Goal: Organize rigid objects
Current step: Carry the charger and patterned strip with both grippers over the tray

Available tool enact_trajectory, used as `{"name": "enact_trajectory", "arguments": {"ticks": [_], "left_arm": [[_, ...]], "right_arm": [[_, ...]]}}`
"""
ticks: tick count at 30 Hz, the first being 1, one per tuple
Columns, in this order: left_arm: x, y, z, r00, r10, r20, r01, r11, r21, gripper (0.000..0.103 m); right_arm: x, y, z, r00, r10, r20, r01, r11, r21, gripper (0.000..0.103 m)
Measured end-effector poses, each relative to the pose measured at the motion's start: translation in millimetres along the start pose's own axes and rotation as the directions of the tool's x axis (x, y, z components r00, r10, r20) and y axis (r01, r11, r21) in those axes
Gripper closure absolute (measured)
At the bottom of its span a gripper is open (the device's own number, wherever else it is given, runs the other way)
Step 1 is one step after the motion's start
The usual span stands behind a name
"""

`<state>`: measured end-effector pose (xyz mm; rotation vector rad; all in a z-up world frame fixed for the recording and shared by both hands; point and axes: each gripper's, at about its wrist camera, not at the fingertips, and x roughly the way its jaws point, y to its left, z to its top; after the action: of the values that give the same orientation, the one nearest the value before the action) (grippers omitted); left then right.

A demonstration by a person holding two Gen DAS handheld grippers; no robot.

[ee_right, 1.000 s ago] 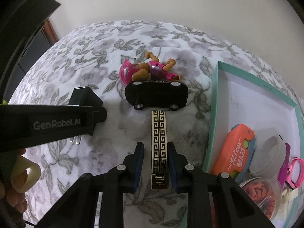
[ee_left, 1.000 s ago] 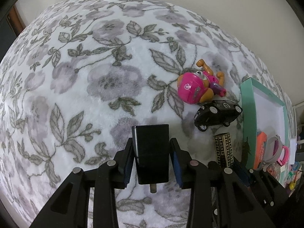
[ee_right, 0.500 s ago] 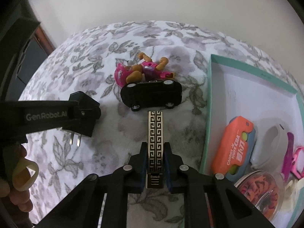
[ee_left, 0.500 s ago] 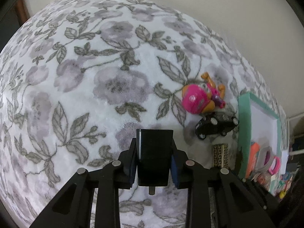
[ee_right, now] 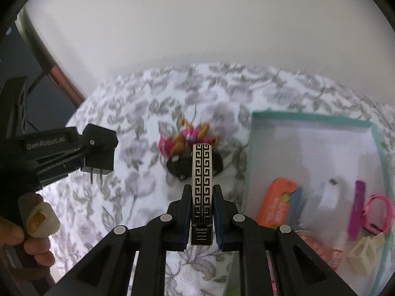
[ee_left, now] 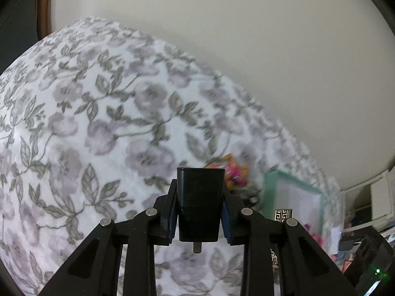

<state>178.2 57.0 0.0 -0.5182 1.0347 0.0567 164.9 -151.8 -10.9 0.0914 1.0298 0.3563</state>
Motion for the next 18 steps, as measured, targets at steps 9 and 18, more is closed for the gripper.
{"name": "enact_trajectory", "arguments": {"ticks": [9,18], "left_arm": [[-1,-53,-10,0.997,-0.057,0.047,0.051,0.992,0.117,0.072],[12,-112,-40,0.99,-0.133,0.047,0.114,0.954,0.277,0.072]], "right_arm": [[-41,-42,15,0.995,-0.017,0.098,0.008,0.995,0.097,0.087],[-66,-97,15,0.989,-0.073,0.128,0.042,0.973,0.228,0.087]]}}
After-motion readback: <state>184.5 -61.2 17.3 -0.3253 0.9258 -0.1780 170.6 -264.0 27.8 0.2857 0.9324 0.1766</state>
